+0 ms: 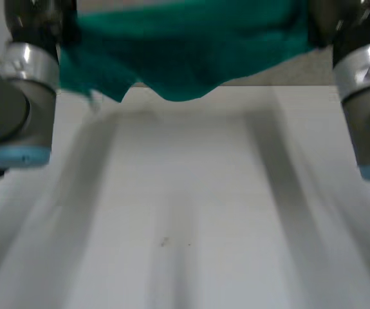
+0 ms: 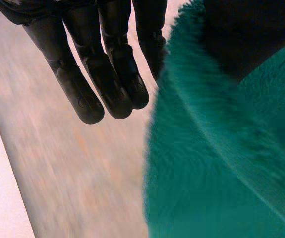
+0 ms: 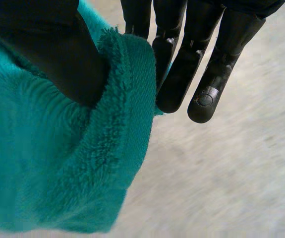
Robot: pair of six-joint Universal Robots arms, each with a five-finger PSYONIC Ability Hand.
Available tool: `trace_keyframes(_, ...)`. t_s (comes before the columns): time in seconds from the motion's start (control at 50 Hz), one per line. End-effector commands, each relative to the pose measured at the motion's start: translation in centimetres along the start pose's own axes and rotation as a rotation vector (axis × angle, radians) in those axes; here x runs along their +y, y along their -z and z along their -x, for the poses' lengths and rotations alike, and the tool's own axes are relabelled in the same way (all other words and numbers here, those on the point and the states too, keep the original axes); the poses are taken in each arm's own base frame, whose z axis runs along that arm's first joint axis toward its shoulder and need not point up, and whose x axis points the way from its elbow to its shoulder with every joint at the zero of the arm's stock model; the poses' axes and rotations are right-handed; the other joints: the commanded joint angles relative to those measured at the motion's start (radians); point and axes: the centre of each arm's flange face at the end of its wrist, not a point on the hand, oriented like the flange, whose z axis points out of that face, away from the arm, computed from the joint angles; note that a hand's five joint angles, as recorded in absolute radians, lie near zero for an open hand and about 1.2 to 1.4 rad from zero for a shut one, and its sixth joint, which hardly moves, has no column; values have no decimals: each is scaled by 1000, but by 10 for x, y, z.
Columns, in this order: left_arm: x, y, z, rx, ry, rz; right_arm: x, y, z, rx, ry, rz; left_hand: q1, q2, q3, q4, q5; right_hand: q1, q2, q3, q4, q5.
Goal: Fold the towel.
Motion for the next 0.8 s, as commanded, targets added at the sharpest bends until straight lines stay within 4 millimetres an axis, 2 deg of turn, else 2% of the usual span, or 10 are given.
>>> trace_keyframes(0.02, 71, 71, -17, 104, -14, 300, 61, 60, 32, -205, -33, 279, 242, 197, 203, 201, 269, 433, 218, 214, 207, 259)
trace_keyframes(0.06, 88, 95, -23, 140, -15, 381, 80, 83, 45, -264, -47, 360, 242, 197, 203, 201, 269, 433, 218, 214, 207, 259)
trace_keyframes(0.12, 98, 109, -27, 166, -13, 429, 104, 116, 64, -347, -67, 475, 242, 197, 203, 201, 269, 433, 218, 214, 207, 259)
trace_keyframes(0.14, 106, 127, -32, 197, -14, 482, 109, 123, 68, -367, -67, 498, 242, 197, 203, 201, 269, 433, 218, 214, 207, 259)
trace_keyframes(0.2, 114, 141, -35, 213, -15, 526, 119, 146, 77, -425, -43, 557, 242, 197, 203, 201, 269, 433, 218, 214, 207, 259)
trace_keyframes(0.32, 120, 159, -35, 227, -16, 586, 124, 164, 74, -457, 30, 604, 242, 197, 203, 201, 269, 433, 218, 214, 207, 259)
trace_keyframes(0.4, 120, 167, -34, 232, -17, 619, 116, 165, 62, -447, 57, 622, 242, 197, 203, 201, 269, 433, 218, 214, 207, 259)
trace_keyframes(0.5, 118, 173, -32, 237, -19, 649, 109, 166, 48, -450, 33, 702, 242, 197, 203, 201, 269, -389, -604, -608, -615, -562)
trace_keyframes(0.64, 117, 178, -33, 245, -21, 674, 84, 143, 33, -417, -6, 674, 242, 197, 203, 201, 269, -447, -662, -665, -673, -620)
trace_keyframes(0.8, 111, 179, -36, 260, -19, 666, 65, 114, 22, -356, -172, 697, 242, 197, 203, 201, 269, -450, -665, -668, -676, -623)
